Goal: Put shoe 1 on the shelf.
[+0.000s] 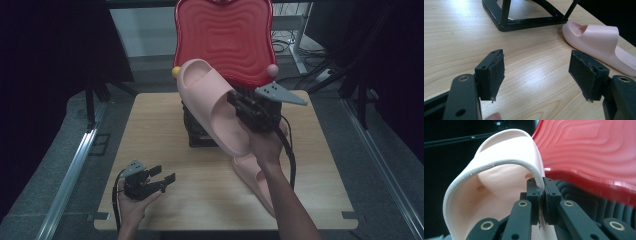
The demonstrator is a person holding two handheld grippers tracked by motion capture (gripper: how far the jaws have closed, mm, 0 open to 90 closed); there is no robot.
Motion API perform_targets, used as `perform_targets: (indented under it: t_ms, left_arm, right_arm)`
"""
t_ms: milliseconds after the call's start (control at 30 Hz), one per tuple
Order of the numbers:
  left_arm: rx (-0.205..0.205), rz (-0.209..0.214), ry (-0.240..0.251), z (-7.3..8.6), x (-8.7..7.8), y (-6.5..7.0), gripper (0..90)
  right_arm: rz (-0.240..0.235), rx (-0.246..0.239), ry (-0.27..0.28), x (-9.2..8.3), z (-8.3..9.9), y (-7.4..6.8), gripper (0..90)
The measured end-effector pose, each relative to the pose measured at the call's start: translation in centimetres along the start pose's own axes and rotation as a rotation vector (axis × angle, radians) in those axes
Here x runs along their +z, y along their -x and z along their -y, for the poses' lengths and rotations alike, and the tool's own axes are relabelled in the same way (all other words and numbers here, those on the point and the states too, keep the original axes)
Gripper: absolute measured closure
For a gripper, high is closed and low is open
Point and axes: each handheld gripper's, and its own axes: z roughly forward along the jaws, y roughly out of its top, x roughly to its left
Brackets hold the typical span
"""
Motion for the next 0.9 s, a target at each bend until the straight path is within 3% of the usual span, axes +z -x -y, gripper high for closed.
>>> perform_targets:
  t_ms: [400,700,900]
  left_arm:
    - [-0.019,-0.001,0.017,0.0,-0.7,-0.7,28.8]
    - [-0.028,-0.003,0.025,-0.1,-0.9,-1.2,28.8]
    - [-0.031,-0.008,0.028,-0.1,-1.0,-1.5,28.8]
  right_arm:
    - [0.056,0.004,0.004,5.4,-4.5,-0.3,84.6]
    - [0.064,0.04,0.017,8.8,-7.3,0.8,84.6]
    - [0.116,0.047,0.025,11.1,-8.4,1.0,84.5]
